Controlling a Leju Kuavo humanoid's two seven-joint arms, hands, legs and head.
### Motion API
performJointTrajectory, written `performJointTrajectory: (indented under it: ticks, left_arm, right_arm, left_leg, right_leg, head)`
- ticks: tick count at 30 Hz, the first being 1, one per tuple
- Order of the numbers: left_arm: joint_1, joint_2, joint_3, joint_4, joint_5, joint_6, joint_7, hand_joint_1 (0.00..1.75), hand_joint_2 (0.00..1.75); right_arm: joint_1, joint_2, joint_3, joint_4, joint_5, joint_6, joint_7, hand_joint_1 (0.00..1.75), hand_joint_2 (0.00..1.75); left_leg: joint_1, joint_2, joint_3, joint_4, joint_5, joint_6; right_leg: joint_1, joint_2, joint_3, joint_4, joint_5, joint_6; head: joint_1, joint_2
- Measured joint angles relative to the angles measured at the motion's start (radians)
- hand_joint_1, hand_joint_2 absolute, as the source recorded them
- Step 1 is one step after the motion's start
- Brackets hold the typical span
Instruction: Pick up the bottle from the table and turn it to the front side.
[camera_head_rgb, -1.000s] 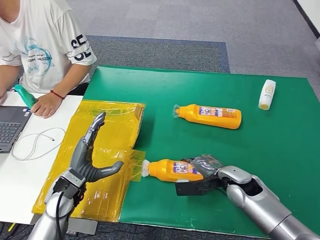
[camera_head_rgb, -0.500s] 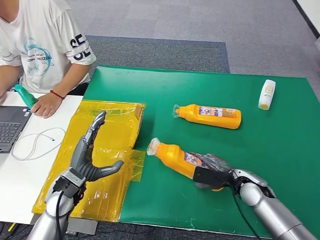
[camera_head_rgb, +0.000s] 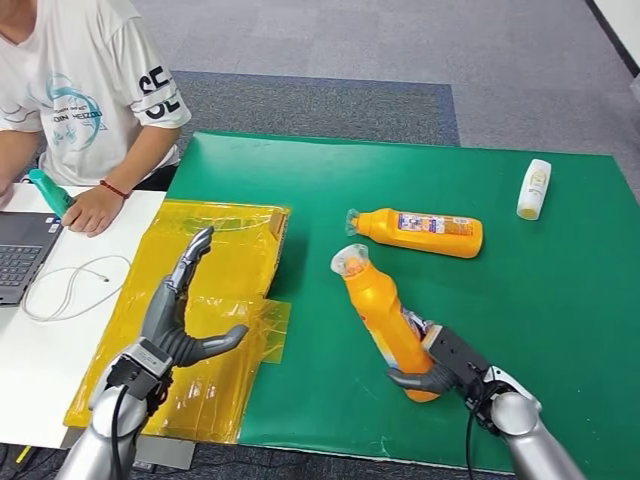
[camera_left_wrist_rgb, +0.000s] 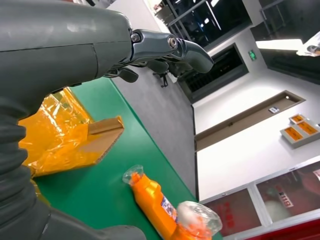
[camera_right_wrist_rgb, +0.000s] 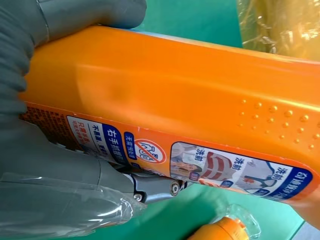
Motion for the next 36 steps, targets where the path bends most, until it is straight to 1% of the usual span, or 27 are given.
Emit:
performJointTrajectory:
  ticks: [6,11,15,25,32,36]
  left_arm:
    - [0.003,0.000,-0.004,0.000,0.002,-0.001,0.010,0.00,1.75]
    - [0.003,0.000,-0.007,0.000,0.018,-0.009,0.015,0.00,1.75]
    - [0.003,0.000,-0.008,0.001,0.048,-0.033,0.015,0.00,1.75]
    - [-0.010,0.002,-0.007,0.049,0.185,-0.163,-0.007,0.00,1.75]
    - [-0.025,0.006,0.010,0.117,0.289,-0.273,-0.027,0.00,1.75]
    - [-0.030,0.009,0.025,0.147,0.318,-0.297,-0.035,0.00,1.75]
  right_arm:
    - [0.029,0.035,-0.039,-0.016,-0.037,0.049,-0.050,1.75,1.75]
    - [0.032,0.060,-0.058,-0.033,-0.054,0.062,-0.064,1.75,1.75]
    - [0.032,0.073,-0.068,-0.047,-0.066,0.073,-0.077,1.75,1.75]
    - [0.029,0.105,-0.068,-0.100,-0.054,0.078,-0.108,1.75,1.75]
    - [0.017,0.131,-0.057,-0.144,0.014,0.051,-0.110,1.75,1.75]
    - [0.012,0.141,-0.033,-0.163,0.070,0.025,-0.105,1.75,1.75]
  left_leg:
    - [0.000,0.000,-0.001,0.000,0.000,0.000]
    - [0.000,0.000,-0.001,0.000,0.000,0.000]
    - [0.000,0.000,-0.001,0.000,0.000,0.000]
    - [0.000,0.000,-0.001,0.000,0.000,0.000]
    - [0.000,0.000,-0.001,0.000,0.000,0.000]
    - [0.000,0.000,-0.001,0.000,0.000,0.000]
  right_leg:
    - [0.000,0.000,-0.001,0.000,0.000,0.000]
    - [0.000,0.000,-0.001,0.000,0.000,0.000]
    - [0.000,0.000,-0.001,0.001,0.000,0.000]
    - [0.000,0.000,-0.001,0.001,0.000,0.000]
    - [0.000,0.000,-0.001,0.001,0.000,0.000]
    - [0.000,0.000,-0.001,0.001,0.000,0.000]
  head:
    - [0.000,0.000]
    - [0.000,0.000]
    - [0.000,0.000]
    - [0.000,0.000]
    - [0.000,0.000]
    - [0.000,0.000]
